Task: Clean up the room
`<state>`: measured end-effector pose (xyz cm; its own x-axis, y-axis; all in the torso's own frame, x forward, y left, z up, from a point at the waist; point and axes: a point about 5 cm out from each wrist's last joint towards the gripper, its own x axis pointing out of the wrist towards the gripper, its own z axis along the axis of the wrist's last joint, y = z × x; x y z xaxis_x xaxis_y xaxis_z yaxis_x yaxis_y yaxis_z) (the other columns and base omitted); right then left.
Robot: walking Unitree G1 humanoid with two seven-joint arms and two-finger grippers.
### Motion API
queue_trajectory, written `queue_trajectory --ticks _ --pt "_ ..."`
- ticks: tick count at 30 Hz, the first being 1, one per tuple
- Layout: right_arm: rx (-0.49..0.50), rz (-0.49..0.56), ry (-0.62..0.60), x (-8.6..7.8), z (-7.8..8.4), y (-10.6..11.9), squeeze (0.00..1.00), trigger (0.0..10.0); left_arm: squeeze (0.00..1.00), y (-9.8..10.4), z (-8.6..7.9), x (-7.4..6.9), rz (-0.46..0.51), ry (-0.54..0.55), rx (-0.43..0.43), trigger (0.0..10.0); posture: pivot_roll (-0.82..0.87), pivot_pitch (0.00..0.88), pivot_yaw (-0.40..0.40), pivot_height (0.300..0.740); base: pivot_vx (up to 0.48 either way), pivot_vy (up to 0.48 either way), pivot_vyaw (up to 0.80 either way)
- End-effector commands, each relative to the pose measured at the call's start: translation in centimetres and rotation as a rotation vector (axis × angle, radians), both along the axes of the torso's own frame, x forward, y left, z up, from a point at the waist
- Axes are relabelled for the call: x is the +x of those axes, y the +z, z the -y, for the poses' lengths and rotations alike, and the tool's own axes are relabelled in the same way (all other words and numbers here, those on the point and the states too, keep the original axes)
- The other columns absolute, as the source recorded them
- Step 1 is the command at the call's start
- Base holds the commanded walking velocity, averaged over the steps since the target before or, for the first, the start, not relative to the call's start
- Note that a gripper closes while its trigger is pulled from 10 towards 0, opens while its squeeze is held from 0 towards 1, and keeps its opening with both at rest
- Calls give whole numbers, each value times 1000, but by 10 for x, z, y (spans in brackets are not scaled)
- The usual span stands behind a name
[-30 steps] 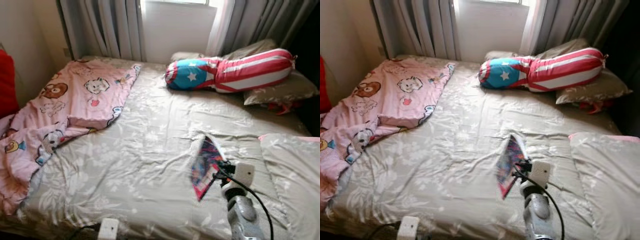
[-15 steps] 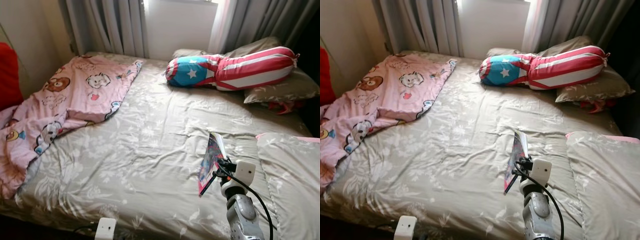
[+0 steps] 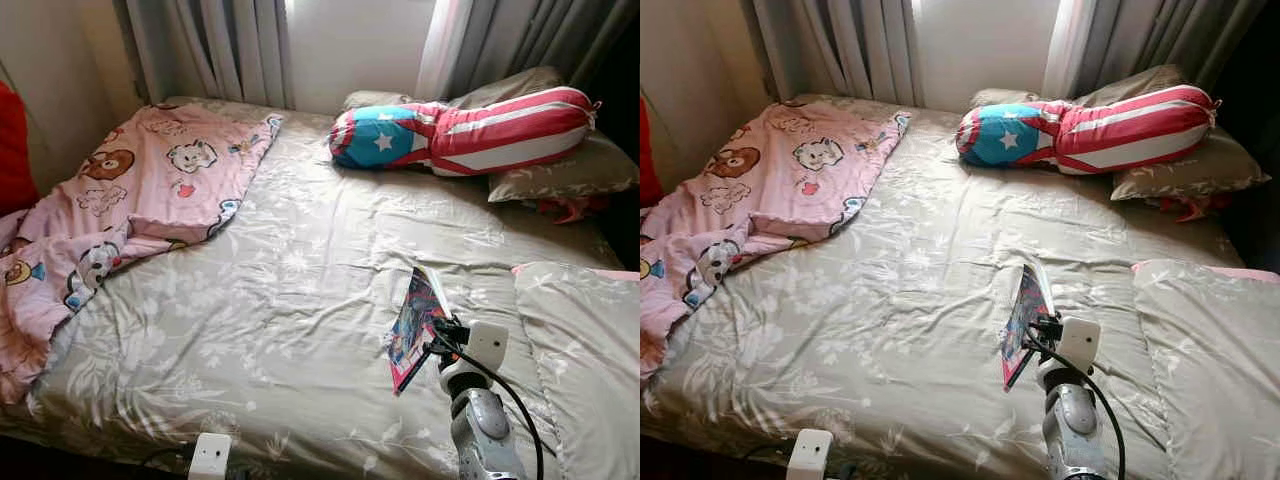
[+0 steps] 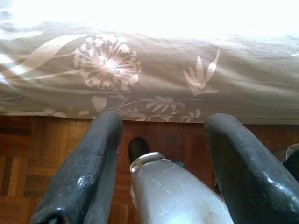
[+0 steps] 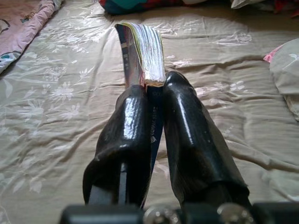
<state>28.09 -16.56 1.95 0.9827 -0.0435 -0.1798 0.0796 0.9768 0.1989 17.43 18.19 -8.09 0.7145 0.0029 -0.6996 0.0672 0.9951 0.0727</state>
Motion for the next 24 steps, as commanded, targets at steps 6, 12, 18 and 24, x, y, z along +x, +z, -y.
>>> queue_trajectory --ticks 6,12,18,24 --pt "-15 53 -20 3 8 10 0 10000 0 -3 6 -5 -9 -21 0 10000 20 40 -103 732 0 -42 0" --pt "-16 53 -16 2 7 9 0 10000 0 0 4 -2 25 -14 0 10000 19 38 -103 732 0 0 0" --pt "-12 56 -17 1 7 9 0 10000 0 11 2 14 113 4 -15 10000 23 50 -102 732 0 0 0" --pt "-4 67 -14 2 6 11 0 10000 0 31 -1 38 283 35 -35 10000 17 62 -102 732 0 0 0"
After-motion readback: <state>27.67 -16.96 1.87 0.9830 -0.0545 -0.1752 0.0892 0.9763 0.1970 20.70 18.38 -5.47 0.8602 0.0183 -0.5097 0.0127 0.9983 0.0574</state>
